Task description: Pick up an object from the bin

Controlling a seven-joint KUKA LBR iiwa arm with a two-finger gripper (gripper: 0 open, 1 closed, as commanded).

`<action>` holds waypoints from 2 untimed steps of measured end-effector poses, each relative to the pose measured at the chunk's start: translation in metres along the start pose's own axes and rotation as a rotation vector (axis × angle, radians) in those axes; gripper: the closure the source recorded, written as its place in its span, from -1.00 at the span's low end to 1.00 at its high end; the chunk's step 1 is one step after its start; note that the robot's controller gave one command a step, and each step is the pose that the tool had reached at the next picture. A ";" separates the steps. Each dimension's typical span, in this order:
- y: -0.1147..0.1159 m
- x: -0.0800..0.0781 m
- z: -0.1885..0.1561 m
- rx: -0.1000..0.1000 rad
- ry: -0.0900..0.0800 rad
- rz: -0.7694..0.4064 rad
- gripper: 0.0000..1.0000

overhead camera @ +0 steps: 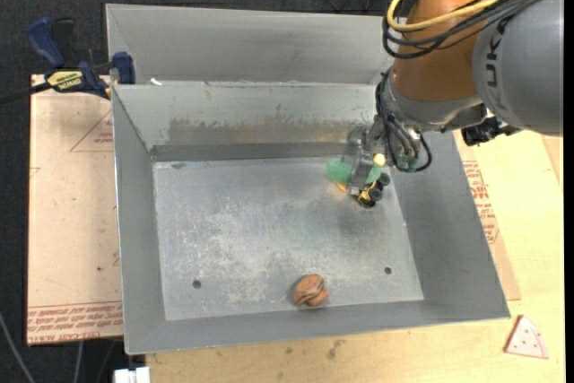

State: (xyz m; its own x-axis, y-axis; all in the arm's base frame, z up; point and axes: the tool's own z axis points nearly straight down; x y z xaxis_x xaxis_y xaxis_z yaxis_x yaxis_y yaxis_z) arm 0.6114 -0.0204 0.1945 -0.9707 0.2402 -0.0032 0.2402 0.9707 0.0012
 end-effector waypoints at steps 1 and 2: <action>0.000 0.000 0.000 0.000 0.000 -0.001 1.00; 0.001 0.001 -0.054 0.001 0.005 -0.008 1.00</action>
Offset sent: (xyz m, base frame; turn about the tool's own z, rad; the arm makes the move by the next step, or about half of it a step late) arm -0.0006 0.0007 0.1377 -0.0215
